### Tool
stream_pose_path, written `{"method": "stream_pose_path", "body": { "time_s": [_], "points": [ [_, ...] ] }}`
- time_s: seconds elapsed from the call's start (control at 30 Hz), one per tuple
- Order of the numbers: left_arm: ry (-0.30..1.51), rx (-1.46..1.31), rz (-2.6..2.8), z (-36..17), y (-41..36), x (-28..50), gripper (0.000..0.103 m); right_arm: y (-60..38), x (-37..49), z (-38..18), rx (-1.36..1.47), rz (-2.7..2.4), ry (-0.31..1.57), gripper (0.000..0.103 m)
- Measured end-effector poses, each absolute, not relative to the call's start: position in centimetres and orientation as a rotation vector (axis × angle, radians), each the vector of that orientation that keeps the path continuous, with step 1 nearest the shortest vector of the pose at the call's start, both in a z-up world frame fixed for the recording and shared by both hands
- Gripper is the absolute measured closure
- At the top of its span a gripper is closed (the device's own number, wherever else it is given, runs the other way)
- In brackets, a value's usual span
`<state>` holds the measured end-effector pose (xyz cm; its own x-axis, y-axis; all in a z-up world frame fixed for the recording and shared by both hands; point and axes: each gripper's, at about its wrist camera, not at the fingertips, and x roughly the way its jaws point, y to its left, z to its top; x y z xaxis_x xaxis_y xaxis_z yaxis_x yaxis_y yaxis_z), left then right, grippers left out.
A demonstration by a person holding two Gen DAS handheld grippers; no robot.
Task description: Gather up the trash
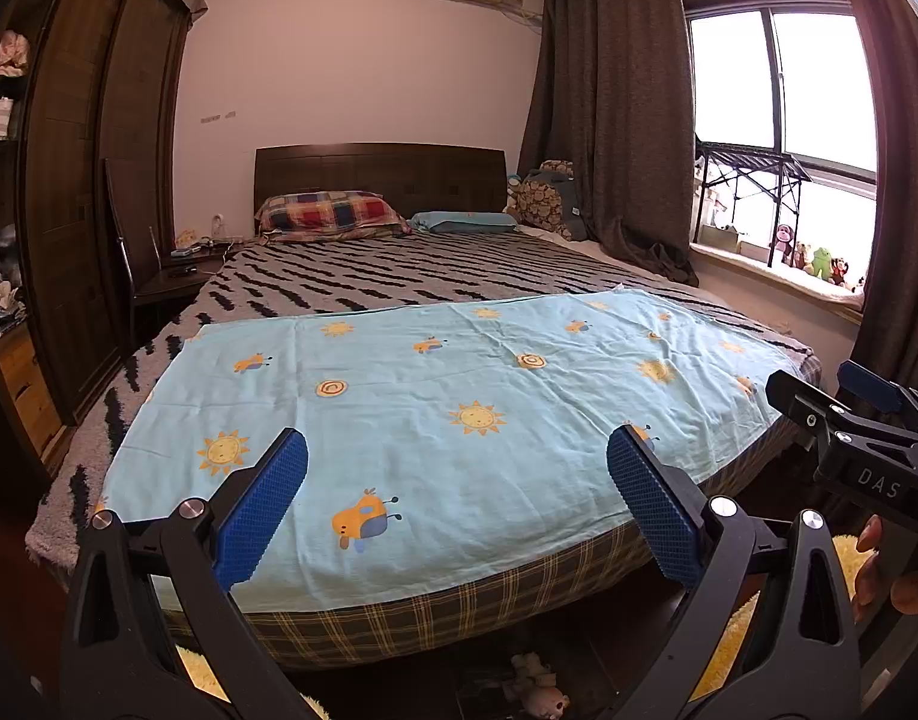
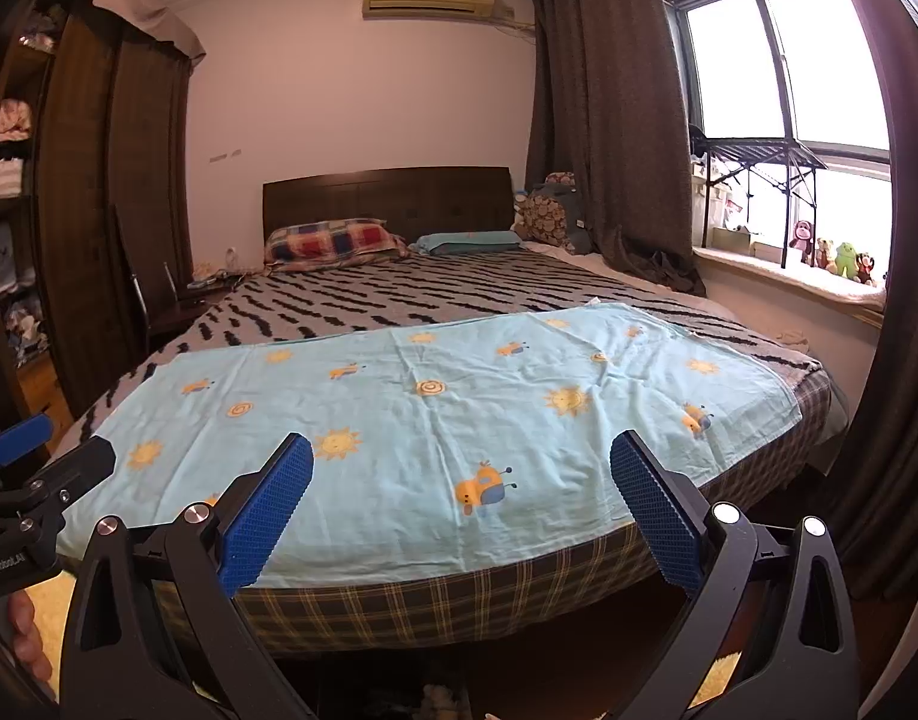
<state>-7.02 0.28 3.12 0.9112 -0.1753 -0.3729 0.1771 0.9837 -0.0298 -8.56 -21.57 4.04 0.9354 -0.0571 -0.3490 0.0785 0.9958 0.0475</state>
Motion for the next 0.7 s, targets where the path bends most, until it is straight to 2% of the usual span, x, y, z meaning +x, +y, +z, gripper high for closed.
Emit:
{"method": "stream_pose_path", "body": {
  "time_s": [0.7],
  "points": [
    [0.381, 0.000, -0.177, 3.27, -0.18, -7.33, 0.008, -21.56, -8.43, 3.78, 0.065, -0.068, 0.360, 0.003]
  ]
}}
